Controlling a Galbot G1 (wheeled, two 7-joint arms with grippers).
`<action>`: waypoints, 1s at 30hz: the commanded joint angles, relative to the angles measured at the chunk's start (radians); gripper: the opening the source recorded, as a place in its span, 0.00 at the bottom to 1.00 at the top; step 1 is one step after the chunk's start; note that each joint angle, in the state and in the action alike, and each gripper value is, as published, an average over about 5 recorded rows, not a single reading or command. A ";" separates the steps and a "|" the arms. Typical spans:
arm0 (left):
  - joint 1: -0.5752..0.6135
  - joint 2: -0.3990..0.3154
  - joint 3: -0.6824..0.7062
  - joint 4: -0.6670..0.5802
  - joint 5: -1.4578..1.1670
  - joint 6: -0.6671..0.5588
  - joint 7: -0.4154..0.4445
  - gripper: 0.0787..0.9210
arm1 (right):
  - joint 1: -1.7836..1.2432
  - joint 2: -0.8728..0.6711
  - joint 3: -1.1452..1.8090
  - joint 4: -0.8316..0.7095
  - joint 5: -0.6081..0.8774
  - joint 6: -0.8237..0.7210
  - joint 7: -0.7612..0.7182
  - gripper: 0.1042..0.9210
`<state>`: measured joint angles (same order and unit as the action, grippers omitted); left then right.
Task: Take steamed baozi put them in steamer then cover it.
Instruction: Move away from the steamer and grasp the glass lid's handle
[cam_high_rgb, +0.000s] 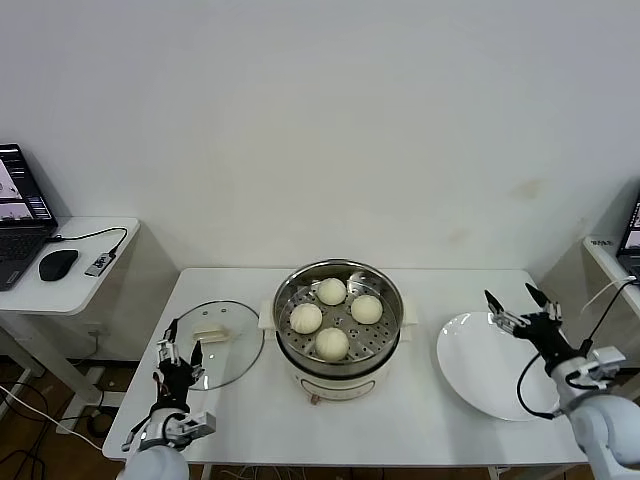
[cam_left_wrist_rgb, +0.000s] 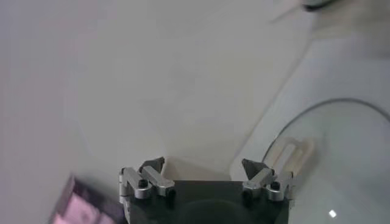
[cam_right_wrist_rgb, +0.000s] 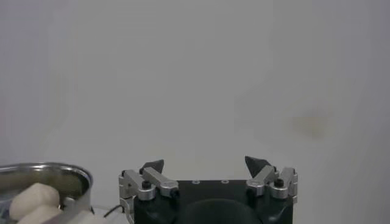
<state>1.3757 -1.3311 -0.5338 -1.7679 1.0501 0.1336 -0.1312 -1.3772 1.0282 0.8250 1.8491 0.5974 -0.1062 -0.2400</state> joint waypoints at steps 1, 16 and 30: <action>-0.109 0.024 0.084 0.162 0.180 0.077 -0.008 0.88 | -0.110 0.065 0.077 0.027 0.000 0.015 0.022 0.88; -0.171 0.028 0.091 0.260 0.214 0.068 -0.002 0.88 | -0.134 0.092 0.091 0.042 -0.019 0.018 0.021 0.88; -0.218 0.025 0.096 0.324 0.213 0.068 0.010 0.88 | -0.142 0.095 0.100 0.036 -0.025 0.022 0.020 0.88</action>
<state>1.1802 -1.3072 -0.4461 -1.4871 1.2480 0.1978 -0.1278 -1.5114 1.1180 0.9194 1.8858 0.5746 -0.0857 -0.2215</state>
